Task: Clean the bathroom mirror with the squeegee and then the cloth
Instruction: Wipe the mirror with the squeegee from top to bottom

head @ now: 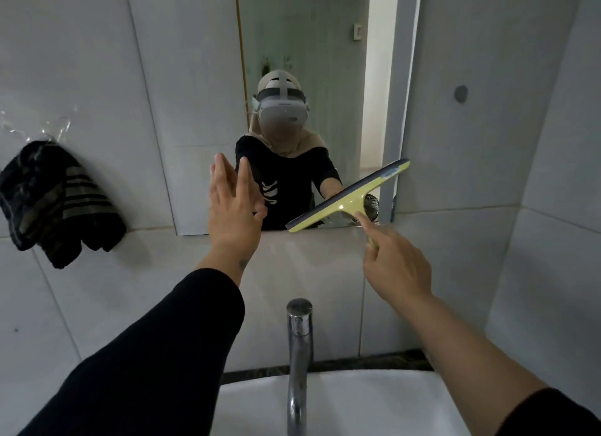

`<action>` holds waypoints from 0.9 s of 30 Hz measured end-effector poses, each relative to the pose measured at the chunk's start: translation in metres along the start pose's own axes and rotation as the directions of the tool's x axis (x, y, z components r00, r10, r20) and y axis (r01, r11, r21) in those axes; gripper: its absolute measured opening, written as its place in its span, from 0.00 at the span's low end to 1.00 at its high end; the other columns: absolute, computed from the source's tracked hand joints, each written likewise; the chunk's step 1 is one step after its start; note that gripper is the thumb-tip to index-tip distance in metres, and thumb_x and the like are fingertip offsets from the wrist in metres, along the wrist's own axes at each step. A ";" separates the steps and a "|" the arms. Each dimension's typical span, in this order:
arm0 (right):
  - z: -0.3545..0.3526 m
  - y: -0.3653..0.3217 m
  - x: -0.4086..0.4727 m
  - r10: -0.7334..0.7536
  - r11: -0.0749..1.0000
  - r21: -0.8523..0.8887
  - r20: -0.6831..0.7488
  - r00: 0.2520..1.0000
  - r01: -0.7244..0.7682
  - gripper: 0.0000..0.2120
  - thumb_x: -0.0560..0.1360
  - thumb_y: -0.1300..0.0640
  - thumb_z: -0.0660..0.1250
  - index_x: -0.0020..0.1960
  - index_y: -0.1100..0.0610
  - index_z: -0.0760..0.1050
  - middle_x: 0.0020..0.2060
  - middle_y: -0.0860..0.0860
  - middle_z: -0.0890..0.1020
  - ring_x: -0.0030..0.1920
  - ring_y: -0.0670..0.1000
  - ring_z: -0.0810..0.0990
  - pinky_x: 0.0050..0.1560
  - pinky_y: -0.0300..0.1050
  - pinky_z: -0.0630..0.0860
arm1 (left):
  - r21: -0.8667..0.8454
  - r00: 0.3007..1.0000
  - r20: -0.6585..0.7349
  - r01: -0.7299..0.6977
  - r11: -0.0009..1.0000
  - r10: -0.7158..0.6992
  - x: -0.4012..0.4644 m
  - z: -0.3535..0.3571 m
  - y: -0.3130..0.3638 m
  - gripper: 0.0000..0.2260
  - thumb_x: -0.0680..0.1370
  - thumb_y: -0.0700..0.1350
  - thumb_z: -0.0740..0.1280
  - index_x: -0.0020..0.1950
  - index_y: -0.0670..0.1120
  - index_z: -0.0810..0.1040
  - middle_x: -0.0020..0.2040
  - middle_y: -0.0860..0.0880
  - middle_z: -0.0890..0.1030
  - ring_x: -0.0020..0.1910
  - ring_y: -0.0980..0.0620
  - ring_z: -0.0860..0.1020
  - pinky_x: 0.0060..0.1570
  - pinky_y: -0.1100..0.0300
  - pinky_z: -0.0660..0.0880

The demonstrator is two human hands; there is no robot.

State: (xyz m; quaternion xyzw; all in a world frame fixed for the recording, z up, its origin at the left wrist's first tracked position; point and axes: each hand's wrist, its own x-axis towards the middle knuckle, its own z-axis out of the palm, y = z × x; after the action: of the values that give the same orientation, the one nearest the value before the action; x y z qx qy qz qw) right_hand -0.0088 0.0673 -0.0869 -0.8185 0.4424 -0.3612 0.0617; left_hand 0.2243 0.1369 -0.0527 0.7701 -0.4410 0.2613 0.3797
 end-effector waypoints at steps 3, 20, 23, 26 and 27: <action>0.010 0.003 -0.005 0.023 0.997 0.072 0.006 1.000 -0.023 0.27 0.80 0.56 0.56 0.74 0.37 0.55 0.47 0.51 0.76 0.37 0.50 0.73 0.33 0.43 0.67 | 0.004 1.000 -0.014 0.002 1.000 -0.002 -0.001 0.005 -0.001 0.42 0.75 0.42 0.70 0.76 0.57 0.43 0.77 0.49 0.35 0.77 0.46 0.41 0.65 0.42 0.70; 0.028 0.019 -0.037 0.134 0.990 0.032 0.138 0.981 -0.140 0.28 0.79 0.57 0.56 0.74 0.37 0.56 0.51 0.54 0.77 0.49 0.57 0.76 0.43 0.47 0.70 | 0.036 1.000 0.001 -0.018 0.999 0.018 -0.003 0.005 -0.001 0.39 0.77 0.44 0.67 0.77 0.56 0.42 0.78 0.45 0.36 0.77 0.45 0.41 0.64 0.42 0.70; 0.013 0.016 -0.038 0.204 0.978 0.003 0.242 0.949 -0.211 0.28 0.78 0.56 0.57 0.74 0.37 0.56 0.57 0.55 0.77 0.54 0.59 0.76 0.49 0.48 0.72 | 0.053 1.000 0.026 -0.014 0.998 0.012 -0.003 -0.003 0.002 0.38 0.77 0.45 0.66 0.77 0.55 0.43 0.78 0.45 0.37 0.77 0.45 0.42 0.64 0.44 0.71; -0.007 0.014 -0.038 0.298 0.950 -0.020 0.359 0.884 -0.312 0.31 0.77 0.55 0.59 0.76 0.42 0.51 0.60 0.57 0.76 0.58 0.60 0.76 0.49 0.48 0.71 | 0.075 0.992 0.107 0.061 0.995 -0.069 -0.004 -0.011 0.015 0.40 0.76 0.45 0.69 0.77 0.53 0.44 0.78 0.44 0.37 0.77 0.44 0.42 0.71 0.45 0.61; -0.015 0.013 -0.037 0.335 0.934 -0.024 0.403 0.852 -0.356 0.32 0.76 0.54 0.61 0.77 0.47 0.51 0.61 0.58 0.76 0.59 0.60 0.75 0.51 0.48 0.71 | 0.083 0.987 0.141 0.067 0.994 -0.078 -0.007 -0.014 0.021 0.40 0.75 0.46 0.69 0.77 0.52 0.44 0.78 0.43 0.38 0.77 0.43 0.42 0.73 0.45 0.57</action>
State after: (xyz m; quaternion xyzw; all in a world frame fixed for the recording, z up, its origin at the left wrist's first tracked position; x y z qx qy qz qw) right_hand -0.0401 0.0916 -0.1014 -0.7802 0.5506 -0.1802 0.2360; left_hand 0.2009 0.1448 -0.0427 0.8166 -0.4284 0.2082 0.3259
